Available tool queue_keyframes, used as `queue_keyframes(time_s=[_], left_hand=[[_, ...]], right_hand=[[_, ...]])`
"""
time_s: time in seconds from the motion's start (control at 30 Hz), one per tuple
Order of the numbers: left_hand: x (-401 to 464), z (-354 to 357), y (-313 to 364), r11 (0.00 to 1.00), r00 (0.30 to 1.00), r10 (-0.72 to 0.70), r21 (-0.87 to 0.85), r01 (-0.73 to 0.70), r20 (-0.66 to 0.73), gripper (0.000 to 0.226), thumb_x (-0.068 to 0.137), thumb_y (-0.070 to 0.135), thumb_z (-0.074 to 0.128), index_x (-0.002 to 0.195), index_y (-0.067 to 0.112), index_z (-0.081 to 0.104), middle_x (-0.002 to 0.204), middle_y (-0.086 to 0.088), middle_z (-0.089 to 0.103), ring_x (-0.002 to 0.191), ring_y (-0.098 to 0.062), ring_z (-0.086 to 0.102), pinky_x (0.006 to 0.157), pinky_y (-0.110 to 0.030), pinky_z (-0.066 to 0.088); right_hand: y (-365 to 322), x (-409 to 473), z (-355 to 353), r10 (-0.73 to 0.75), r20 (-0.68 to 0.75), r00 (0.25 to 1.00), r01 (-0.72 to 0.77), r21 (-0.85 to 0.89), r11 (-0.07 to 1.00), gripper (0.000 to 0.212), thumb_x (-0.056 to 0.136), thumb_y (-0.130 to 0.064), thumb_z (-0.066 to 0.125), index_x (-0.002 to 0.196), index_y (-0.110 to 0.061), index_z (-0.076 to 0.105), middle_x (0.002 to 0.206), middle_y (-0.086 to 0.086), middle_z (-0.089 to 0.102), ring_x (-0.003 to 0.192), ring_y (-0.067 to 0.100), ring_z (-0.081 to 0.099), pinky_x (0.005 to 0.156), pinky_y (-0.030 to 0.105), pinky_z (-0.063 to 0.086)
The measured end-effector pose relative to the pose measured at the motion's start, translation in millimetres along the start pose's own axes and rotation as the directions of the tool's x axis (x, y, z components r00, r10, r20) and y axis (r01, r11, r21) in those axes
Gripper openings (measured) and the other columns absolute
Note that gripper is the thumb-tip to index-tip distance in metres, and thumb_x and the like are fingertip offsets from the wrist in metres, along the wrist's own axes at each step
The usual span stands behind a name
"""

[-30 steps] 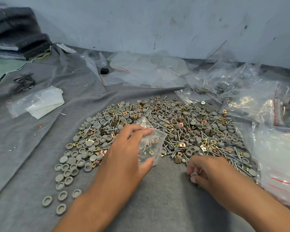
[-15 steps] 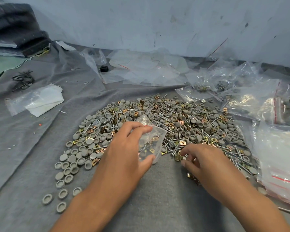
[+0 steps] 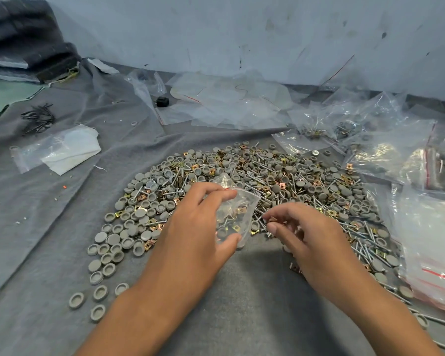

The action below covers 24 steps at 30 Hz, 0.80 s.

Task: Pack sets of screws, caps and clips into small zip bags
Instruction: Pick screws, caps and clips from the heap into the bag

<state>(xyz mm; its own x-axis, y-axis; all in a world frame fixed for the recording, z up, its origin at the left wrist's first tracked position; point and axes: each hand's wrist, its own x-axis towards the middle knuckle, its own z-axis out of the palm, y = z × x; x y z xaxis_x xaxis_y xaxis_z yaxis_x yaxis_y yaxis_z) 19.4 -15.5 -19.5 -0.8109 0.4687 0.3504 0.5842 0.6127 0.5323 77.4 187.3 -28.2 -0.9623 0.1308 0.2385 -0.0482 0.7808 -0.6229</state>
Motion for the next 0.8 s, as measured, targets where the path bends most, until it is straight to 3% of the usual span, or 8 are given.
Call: queue_keyframes(time_s=[0.13, 0.27, 0.4, 0.63, 0.8], left_hand=[[0, 3, 3, 1.000, 1.000, 0.006, -0.008, -0.006, -0.010, 0.067, 0.075, 0.030, 0.086, 0.136, 0.027, 0.059, 0.122, 0.021, 0.046, 0.090, 0.005, 0.045, 0.090, -0.013, 0.038], [1, 7, 5, 0.999, 1.000, 0.020, -0.045, -0.020, -0.009, 0.064, 0.076, 0.031, 0.083, 0.135, 0.026, 0.060, 0.122, 0.021, 0.046, 0.088, 0.011, 0.046, 0.087, -0.017, 0.044], [1, 8, 5, 0.998, 1.000, 0.026, -0.057, -0.027, -0.017, 0.064, 0.075, 0.029, 0.083, 0.135, 0.025, 0.060, 0.123, 0.018, 0.047, 0.085, 0.006, 0.047, 0.088, -0.025, 0.050], [0, 7, 7, 0.997, 0.999, 0.023, -0.068, -0.025, -0.029, 0.064, 0.074, 0.025, 0.087, 0.133, 0.024, 0.062, 0.124, 0.017, 0.049, 0.088, -0.001, 0.047, 0.086, -0.034, 0.055], [1, 9, 7, 0.997, 0.999, 0.025, -0.073, -0.029, -0.044, 0.061, 0.073, 0.021, 0.087, 0.130, 0.022, 0.064, 0.124, 0.013, 0.052, 0.093, -0.005, 0.057, 0.083, -0.037, 0.058]], right_hand=[[-18, 0, 5, -0.119, -0.092, 0.989, 0.126, 0.079, 0.989, 0.012, 0.091, -0.042, 0.057, 0.099, -0.037, 0.064, 0.089, -0.024, 0.060, 0.089, -0.003, 0.059, 0.074, 0.007, 0.040], [-27, -1, 15, -0.226, -0.167, 0.960, 0.226, -0.018, 0.974, 0.011, 0.093, -0.029, 0.064, 0.101, -0.023, 0.068, 0.092, -0.018, 0.057, 0.085, -0.007, 0.053, 0.076, 0.003, 0.037], [-29, 0, 22, -0.250, -0.205, 0.946, 0.236, -0.090, 0.968, 0.013, 0.092, -0.026, 0.068, 0.102, -0.017, 0.069, 0.093, -0.010, 0.060, 0.083, 0.002, 0.055, 0.075, 0.012, 0.043], [-33, 0, 20, -0.262, -0.249, 0.932, 0.242, -0.109, 0.964, 0.015, 0.094, -0.036, 0.066, 0.092, -0.021, 0.065, 0.078, -0.013, 0.060, 0.071, 0.004, 0.056, 0.063, 0.024, 0.047], [-37, 3, 19, -0.278, -0.285, 0.917, 0.247, -0.141, 0.959, 0.024, 0.084, -0.043, 0.075, 0.079, -0.020, 0.071, 0.068, -0.013, 0.062, 0.061, 0.001, 0.051, 0.058, 0.017, 0.043]])
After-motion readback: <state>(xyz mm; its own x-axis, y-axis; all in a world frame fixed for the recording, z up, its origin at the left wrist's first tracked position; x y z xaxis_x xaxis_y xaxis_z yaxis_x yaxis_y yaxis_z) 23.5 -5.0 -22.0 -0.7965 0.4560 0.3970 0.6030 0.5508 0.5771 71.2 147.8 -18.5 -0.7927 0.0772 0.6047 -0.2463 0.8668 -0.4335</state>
